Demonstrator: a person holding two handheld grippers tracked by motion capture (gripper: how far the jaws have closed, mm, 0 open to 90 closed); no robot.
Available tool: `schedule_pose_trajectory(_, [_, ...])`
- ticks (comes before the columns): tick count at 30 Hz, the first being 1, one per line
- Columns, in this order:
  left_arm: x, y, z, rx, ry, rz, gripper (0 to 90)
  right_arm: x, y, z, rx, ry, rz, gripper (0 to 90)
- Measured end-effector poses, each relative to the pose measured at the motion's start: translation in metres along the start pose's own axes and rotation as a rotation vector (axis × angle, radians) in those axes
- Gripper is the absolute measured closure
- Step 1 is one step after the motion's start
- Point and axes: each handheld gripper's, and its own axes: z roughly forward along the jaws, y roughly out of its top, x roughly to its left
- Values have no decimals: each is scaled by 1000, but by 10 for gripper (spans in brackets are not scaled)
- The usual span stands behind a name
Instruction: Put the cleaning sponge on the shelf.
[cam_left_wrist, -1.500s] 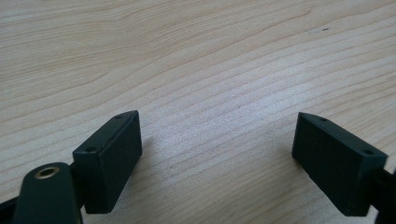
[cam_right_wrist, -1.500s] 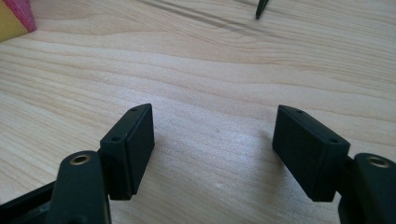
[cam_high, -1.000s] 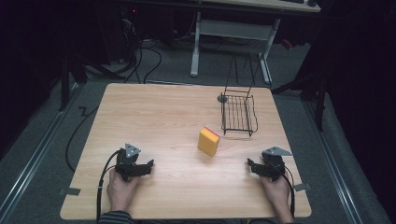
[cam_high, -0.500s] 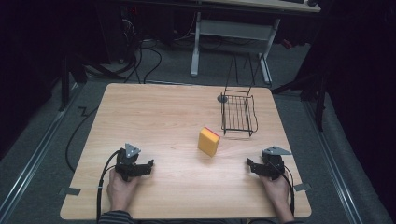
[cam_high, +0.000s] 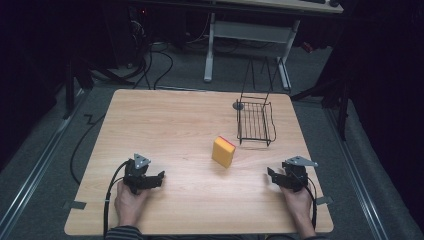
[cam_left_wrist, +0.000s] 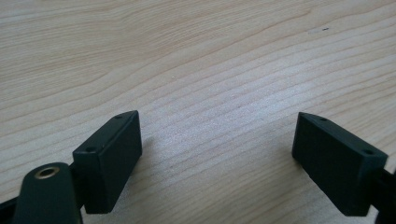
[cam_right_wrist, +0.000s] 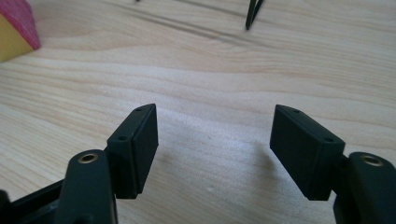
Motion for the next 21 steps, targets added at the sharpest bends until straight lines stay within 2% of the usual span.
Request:
schedule_pose_trajectory(12, [0, 0, 0, 0, 0, 0, 164, -7, 3, -13, -65, 46, 43, 341])
schedule_pose_trajectory(18, [0, 0, 0, 0, 0, 0, 164, -3, 17, -26, -116, 64, 29, 344])
schedule_pose_trajectory(21, [0, 0, 0, 0, 0, 0, 164, 0, 22, -31, -136, 66, 6, 344])
